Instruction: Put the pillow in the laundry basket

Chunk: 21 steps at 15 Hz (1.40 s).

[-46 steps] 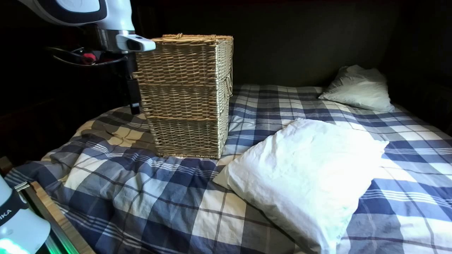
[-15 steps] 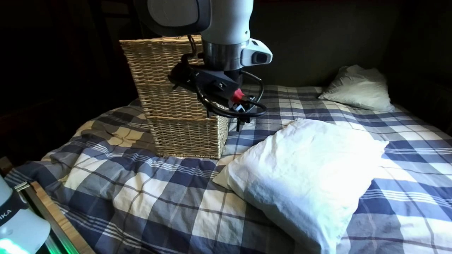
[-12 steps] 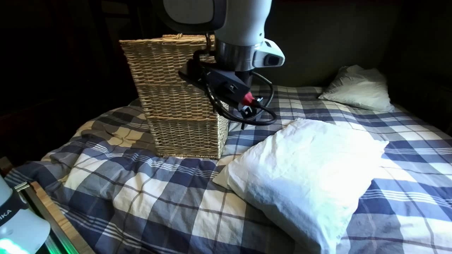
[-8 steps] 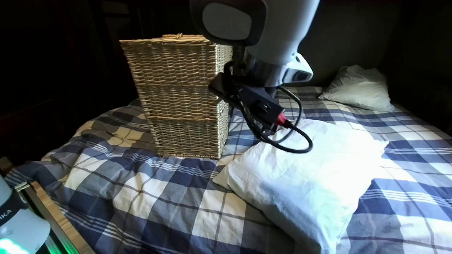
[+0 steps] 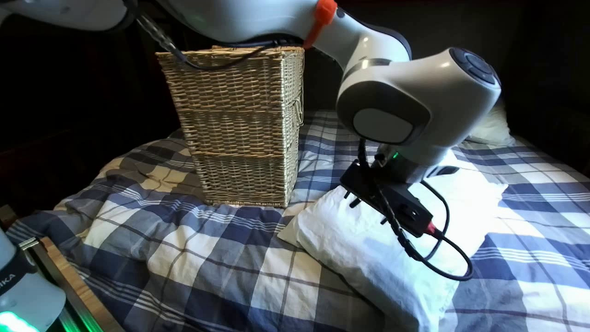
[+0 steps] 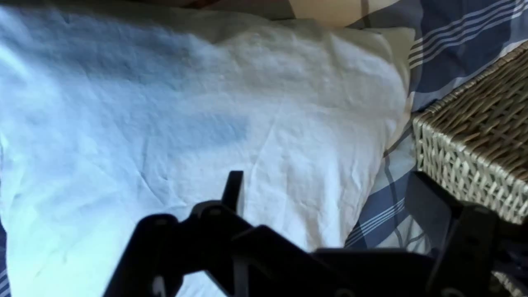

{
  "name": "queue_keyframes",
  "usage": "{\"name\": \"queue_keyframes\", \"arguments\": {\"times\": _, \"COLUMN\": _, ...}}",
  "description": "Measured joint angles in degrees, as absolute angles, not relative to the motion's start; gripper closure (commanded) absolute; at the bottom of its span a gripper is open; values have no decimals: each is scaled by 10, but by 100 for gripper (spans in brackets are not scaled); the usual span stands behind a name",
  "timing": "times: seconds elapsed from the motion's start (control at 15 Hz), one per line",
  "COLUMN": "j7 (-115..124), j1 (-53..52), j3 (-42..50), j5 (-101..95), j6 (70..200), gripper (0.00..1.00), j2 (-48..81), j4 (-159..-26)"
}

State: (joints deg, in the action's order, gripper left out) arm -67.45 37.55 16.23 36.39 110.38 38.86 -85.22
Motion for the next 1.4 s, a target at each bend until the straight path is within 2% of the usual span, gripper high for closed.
{"name": "queue_keyframes", "arguments": {"times": 0.73, "j7": -589, "j1": 499, "j3": 87, "j5": 309, "j6": 1087, "gripper": 0, "j2": 602, "j4": -568}}
{"name": "queue_keyframes", "arguments": {"times": 1.4, "j7": -587, "j1": 499, "j3": 87, "j5": 309, "j6": 1088, "gripper": 0, "j2": 608, "j4": -557}}
